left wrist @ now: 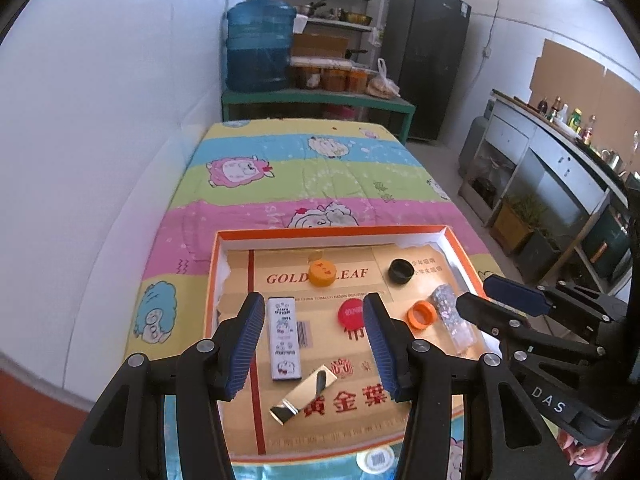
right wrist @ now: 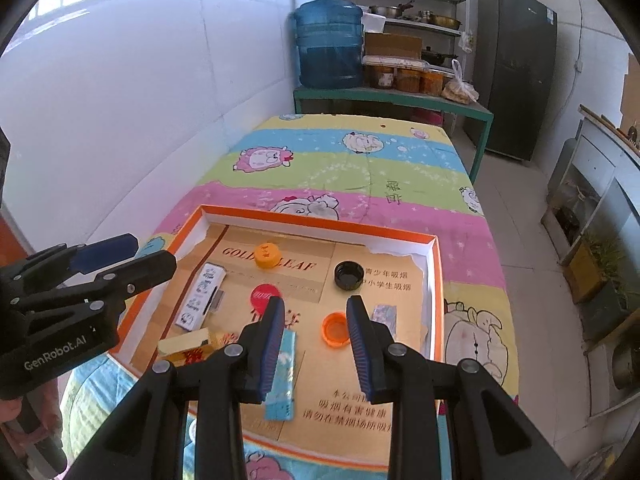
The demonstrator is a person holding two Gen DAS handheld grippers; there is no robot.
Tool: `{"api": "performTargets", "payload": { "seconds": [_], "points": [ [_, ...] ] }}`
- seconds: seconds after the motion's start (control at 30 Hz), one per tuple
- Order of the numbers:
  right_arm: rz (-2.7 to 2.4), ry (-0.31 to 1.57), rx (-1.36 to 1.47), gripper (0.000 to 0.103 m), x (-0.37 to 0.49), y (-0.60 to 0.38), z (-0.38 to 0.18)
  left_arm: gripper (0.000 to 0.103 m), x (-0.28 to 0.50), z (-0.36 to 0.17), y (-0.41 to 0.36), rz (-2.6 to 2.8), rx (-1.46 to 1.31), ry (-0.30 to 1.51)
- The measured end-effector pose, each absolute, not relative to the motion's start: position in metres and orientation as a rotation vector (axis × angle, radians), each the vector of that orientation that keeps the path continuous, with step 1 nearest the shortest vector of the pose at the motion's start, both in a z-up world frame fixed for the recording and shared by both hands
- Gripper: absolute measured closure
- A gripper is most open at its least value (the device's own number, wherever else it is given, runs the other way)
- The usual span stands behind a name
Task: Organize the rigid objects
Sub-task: 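Move both tools back out of the tray toward the white and blue caps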
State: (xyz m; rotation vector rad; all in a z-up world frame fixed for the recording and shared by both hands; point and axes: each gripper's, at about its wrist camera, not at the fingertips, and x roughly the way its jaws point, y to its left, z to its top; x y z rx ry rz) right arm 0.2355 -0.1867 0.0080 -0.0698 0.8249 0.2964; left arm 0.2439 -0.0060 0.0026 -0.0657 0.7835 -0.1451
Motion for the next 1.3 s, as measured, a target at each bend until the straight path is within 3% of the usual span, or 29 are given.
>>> {"api": "performTargets", "payload": {
  "seconds": [0.7,1.1,1.17,1.23,1.3],
  "points": [
    [0.336,0.724,-0.059,0.071,0.145,-0.180,0.026,0.050,0.143,0.019,0.003,-0.150,-0.074,0.685],
    [0.329,0.698,-0.027,0.071,0.101,-0.184,0.004,0.050,0.098,0.004,0.013,-0.135,-0.118,0.652],
    [0.340,0.706,-0.025,0.069,0.097,-0.182,-0.001,0.050,0.094,-0.001,0.015,-0.139,-0.130,0.650],
    [0.355,0.719,-0.020,0.056,0.094,-0.180,-0.008,0.050,0.090,-0.006,0.017,-0.137,-0.136,0.643],
    [0.365,0.722,-0.015,0.054,0.090,-0.178,-0.015,0.050,0.087,-0.011,0.018,-0.136,-0.137,0.639]
  ]
}}
